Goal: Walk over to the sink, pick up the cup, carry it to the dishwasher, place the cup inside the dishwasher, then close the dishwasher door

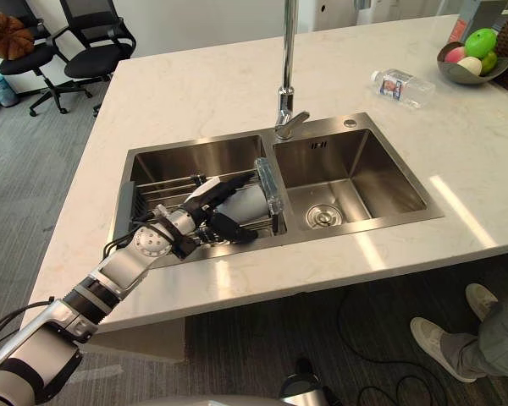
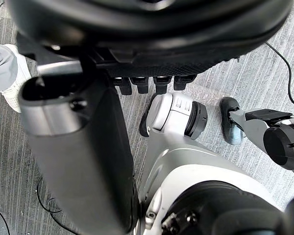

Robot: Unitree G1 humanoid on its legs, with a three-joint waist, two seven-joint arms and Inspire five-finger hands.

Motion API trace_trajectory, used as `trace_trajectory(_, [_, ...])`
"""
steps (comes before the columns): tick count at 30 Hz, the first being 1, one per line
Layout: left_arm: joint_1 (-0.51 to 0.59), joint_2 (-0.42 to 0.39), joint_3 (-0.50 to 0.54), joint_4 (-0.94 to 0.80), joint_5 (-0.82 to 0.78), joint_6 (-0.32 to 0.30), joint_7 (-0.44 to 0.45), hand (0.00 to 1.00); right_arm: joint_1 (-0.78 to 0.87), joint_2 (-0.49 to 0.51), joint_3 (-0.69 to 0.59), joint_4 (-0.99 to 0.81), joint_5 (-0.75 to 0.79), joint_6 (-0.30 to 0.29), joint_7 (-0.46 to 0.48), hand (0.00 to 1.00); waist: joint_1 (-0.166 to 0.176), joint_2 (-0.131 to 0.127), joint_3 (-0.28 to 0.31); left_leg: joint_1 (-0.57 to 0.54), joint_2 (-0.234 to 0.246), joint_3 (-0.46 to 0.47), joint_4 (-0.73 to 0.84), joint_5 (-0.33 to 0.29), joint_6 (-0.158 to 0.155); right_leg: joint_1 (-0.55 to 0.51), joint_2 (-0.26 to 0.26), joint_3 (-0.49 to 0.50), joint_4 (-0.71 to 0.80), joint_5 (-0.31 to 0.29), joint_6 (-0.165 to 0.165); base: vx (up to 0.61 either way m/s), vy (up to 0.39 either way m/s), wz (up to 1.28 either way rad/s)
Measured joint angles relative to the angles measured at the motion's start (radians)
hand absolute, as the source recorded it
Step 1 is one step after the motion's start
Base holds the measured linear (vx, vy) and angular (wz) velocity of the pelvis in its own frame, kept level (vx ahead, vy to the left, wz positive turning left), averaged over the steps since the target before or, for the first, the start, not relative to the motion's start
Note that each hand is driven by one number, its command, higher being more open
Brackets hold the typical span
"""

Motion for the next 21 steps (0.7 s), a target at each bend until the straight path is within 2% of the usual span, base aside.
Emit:
trace_trajectory(4, [-0.02, 0.029, -0.035, -0.01, -0.096, 0.026, 0.012, 1.0, 0.008, -0.007, 0.0, 0.001, -0.002, -0.013, 0.013, 1.0, -0.001, 0.013, -0.008, 0.0, 0.0, -0.001, -0.001, 0.0, 0.0, 0.0, 0.0, -0.002, 0.0, 0.0, 0.0, 0.0, 0.0, 0.0])
trace_trajectory(6, [-0.02, 0.031, -0.069, -0.038, -0.106, 0.045, 0.092, 1.0, 0.009, -0.01, 0.001, 0.002, -0.01, -0.019, 0.019, 1.0, -0.001, 0.014, -0.008, 0.0, 0.0, -0.002, 0.0, 0.0, 0.0, 0.0, 0.0, -0.003, 0.001, 0.0, 0.0, 0.0, 0.0, 0.0])
trace_trajectory(10, [-0.018, 0.027, -0.081, -0.04, -0.077, 0.043, 0.185, 1.0, 0.009, -0.01, 0.001, 0.003, -0.011, -0.027, 0.022, 1.0, -0.002, 0.014, -0.008, 0.0, -0.001, -0.002, 0.0, 0.001, 0.0, 0.0, -0.001, -0.003, 0.001, 0.0, 0.0, 0.0, 0.0, 0.0])
trace_trajectory(15, [0.006, 0.016, -0.021, -0.04, -0.071, -0.003, 0.312, 1.0, 0.01, -0.01, 0.001, 0.004, -0.009, -0.027, 0.022, 1.0, 0.002, 0.013, -0.007, 0.0, -0.001, -0.003, -0.001, 0.001, 0.001, 0.001, -0.001, -0.004, 0.002, 0.0, 0.0, 0.0, 0.0, 0.0])
trace_trajectory(21, [0.033, -0.01, 0.069, -0.04, -0.07, -0.065, 0.385, 1.0, 0.01, -0.009, 0.001, 0.005, -0.009, -0.025, 0.02, 1.0, 0.008, 0.01, -0.004, 0.002, -0.001, -0.004, -0.001, 0.002, 0.002, 0.001, -0.001, -0.006, 0.007, 0.0, 0.0, 0.0, 0.0, 0.0])
